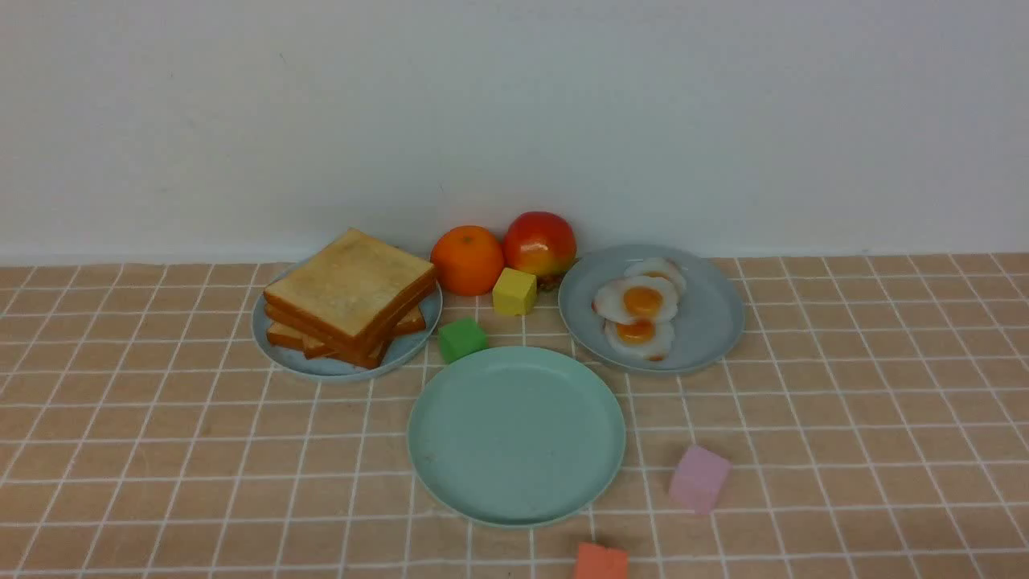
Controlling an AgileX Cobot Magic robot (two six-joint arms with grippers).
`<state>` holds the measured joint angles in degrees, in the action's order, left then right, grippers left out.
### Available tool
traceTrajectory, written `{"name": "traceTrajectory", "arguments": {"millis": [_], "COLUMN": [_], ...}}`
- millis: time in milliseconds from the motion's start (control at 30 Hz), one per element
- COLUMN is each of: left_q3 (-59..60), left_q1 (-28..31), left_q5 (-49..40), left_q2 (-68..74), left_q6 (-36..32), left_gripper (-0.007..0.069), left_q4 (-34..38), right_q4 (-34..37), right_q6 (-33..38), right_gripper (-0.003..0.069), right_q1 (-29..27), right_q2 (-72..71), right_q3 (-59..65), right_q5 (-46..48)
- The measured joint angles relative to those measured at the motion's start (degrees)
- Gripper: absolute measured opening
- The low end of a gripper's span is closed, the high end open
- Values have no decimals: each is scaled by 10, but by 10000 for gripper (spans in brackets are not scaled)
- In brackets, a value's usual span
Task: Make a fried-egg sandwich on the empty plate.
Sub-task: Use the left arm to grab a slice of bread
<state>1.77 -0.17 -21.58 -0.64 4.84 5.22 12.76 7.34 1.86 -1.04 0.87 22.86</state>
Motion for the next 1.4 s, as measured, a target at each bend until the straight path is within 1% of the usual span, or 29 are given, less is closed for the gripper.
{"name": "traceTrajectory", "arguments": {"millis": [567,667,700,767,800,867,967,1067,1133,1167,1233,1267,1300,1367,1400], "left_q3": [0,0,0,0,0,0,0,0,-2,-12,-36,-62,-66,-125,-160], "left_q1": [0,0,0,0,0,0,0,0,0,-3,-10,-14,-15,-26,-32], "left_q5": [0,12,25,62,62,126,204,254,251,230,197,169,164,98,52], "left_q2": [0,0,0,0,0,0,0,0,0,0,3,18,21,79,122], "left_q6": [0,1,7,38,38,94,126,145,147,142,128,110,106,54,17], "left_gripper": [238,238,238,238,238,238,238,238,238,235,218,194,189,126,90], "left_q4": [0,2,13,67,67,166,241,302,319,320,312,302,300,279,271], "right_q4": [0,0,0,0,0,0,0,0,0,0,0,0,0,0,0], "right_q6": [0,0,0,0,0,0,0,0,0,0,0,0,0,0,0], "right_gripper": [239,239,239,239,239,239,239,239,239,239,239,239,239,239,239], "right_q1": [0,0,0,0,0,0,0,0,0,0,0,0,0,0,0], "right_q2": [0,0,0,0,0,0,0,0,0,0,0,0,0,0,0], "right_q3": [0,0,0,0,0,0,0,0,0,0,0,0,0,0,0], "right_q5": [0,0,0,0,0,0,0,0,0,0,0,0,0,0,0]}}
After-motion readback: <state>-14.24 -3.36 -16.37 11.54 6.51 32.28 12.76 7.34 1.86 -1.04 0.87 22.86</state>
